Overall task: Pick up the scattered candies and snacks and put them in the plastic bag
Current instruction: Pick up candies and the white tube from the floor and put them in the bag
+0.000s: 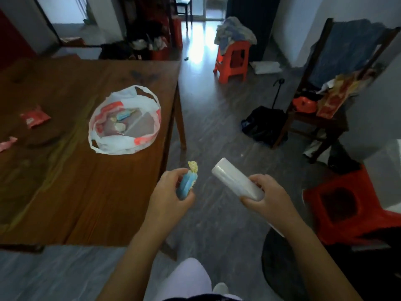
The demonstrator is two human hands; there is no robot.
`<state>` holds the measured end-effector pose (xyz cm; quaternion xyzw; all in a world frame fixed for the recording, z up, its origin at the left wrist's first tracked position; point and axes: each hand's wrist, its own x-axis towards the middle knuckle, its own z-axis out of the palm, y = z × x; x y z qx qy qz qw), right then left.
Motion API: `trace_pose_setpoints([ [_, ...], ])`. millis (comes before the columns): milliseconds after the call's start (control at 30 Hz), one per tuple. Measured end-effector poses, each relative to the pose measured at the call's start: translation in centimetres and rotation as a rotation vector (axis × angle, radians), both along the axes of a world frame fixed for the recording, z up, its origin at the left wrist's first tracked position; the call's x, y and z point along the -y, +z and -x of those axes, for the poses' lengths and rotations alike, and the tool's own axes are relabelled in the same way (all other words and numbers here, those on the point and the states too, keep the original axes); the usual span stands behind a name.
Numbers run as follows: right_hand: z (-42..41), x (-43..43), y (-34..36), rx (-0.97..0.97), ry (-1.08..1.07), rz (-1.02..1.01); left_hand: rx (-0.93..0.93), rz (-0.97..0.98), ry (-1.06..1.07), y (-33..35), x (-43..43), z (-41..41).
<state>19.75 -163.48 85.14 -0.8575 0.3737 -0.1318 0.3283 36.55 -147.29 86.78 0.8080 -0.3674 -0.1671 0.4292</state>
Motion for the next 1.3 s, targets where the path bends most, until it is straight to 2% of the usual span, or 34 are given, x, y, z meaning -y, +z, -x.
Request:
trace_pose_setpoints([
  [133,-6.4,4.3,-0.9,-0.021,0.143,0.022,-0.036,-0.02,0.204,-1.3,2.8,-5.1],
  [333,-18.4,11.1,-0.7,-0.084,0.329,0.121,-0.075,0.058,0.44,-1.6,8.7,-14.6],
  [533,-33.1,15.4,1.8,-0.114,0.583,0.254,0.05,0.024,0.622,-0.5,11.0,-25.2],
  [633,-38.9,15.8,1.6,-0.125,0.728,0.282,0.035,-0.005,0.695,-0.4,10.3,-28.3],
  [767,-44.8,15.6,0.6,-0.174,0.943,0.275,-0.013,-0.027,0.819,-0.9,8.6,-29.2],
  [933,-51.1,14.8,-0.3,-0.223,1.229,0.386,-0.053,-0.072,1.09,-1.6,7.0,-28.0],
  [1133,-55.4,13.2,-2.0,-0.359,1.703,0.39,-0.082,-0.118,1.399,-1.0,8.0,-26.0],
  [1300,-57.3,12.4,-3.7,-0.413,2.032,0.396,-0.089,-0.138,1.554,-1.8,10.7,-24.9],
])
